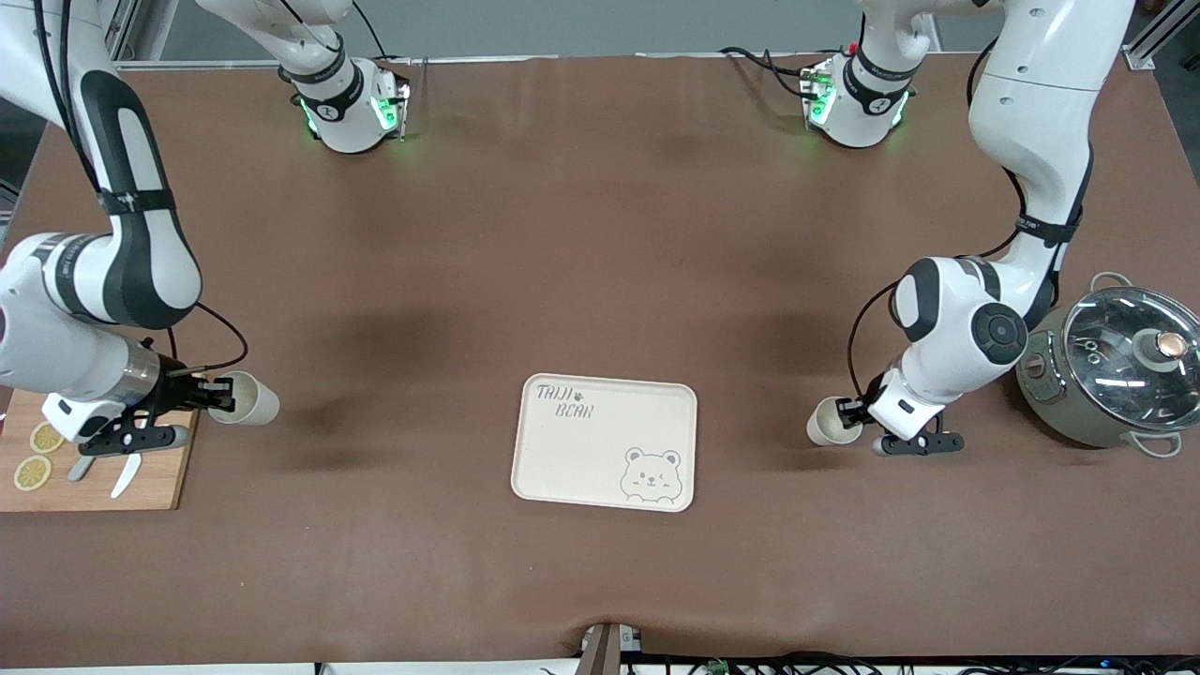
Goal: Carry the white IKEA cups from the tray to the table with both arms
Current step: 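Carry the left gripper's cup toward the pot while the right gripper carries its cup, then lower both cups onto the table and open both grippers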
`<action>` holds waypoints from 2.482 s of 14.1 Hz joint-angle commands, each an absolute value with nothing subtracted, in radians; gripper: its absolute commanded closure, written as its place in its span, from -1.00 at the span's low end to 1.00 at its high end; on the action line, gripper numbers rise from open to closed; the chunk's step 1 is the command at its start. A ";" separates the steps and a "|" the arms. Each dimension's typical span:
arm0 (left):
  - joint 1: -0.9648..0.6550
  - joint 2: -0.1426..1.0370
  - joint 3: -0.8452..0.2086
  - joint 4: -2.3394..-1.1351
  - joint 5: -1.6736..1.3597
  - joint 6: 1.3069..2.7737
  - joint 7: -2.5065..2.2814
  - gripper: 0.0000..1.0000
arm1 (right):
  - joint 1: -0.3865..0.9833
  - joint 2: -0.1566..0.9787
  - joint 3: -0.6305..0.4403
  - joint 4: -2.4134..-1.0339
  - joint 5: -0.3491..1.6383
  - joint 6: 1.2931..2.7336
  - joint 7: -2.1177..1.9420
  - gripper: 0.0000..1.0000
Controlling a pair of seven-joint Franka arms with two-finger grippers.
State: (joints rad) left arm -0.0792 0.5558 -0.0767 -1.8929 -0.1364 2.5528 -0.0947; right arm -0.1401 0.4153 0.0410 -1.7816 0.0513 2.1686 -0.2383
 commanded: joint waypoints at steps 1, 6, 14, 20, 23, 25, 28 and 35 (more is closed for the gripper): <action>-0.075 0.548 -0.078 -1.919 -0.114 2.571 -0.086 -1.00 | -0.163 0.376 0.060 -1.871 0.044 2.245 -0.253 1.00; -0.081 0.496 -0.080 -1.907 -0.115 2.554 -0.109 -1.00 | -0.170 0.413 0.060 -1.962 0.044 2.417 -0.252 1.00; -0.086 0.460 -0.072 -1.732 -0.100 2.320 -0.127 -1.00 | -0.170 0.482 0.061 -1.971 0.049 2.491 -0.252 1.00; -0.129 0.491 -0.080 -1.433 0.015 2.033 -0.222 -1.00 | -0.167 0.506 0.061 -1.993 0.054 2.554 -0.252 1.00; -0.132 0.497 -0.083 -1.422 -0.015 2.033 -0.207 -1.00 | -0.167 0.508 0.061 -1.991 0.055 2.556 -0.249 0.82; -0.196 0.515 -0.091 -1.398 -0.012 2.033 -0.234 -1.00 | -0.169 0.508 0.061 -1.980 0.055 2.543 -0.242 -0.99; -0.250 0.526 -0.087 -1.382 -0.018 2.029 -0.301 -1.00 | -0.172 0.502 0.061 -1.950 0.055 2.516 -0.249 -1.00; -0.106 0.453 -0.043 -1.342 0.006 1.898 -0.016 -1.00 | -0.186 0.489 0.057 -1.556 0.041 1.934 -0.238 -1.00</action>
State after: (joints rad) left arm -0.1892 0.4886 -0.0443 -1.3362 -0.0075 1.9308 -0.1257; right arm -0.1666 0.4924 0.0412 -1.6490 0.0519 2.0540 -0.2429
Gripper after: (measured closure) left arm 0.000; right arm 0.004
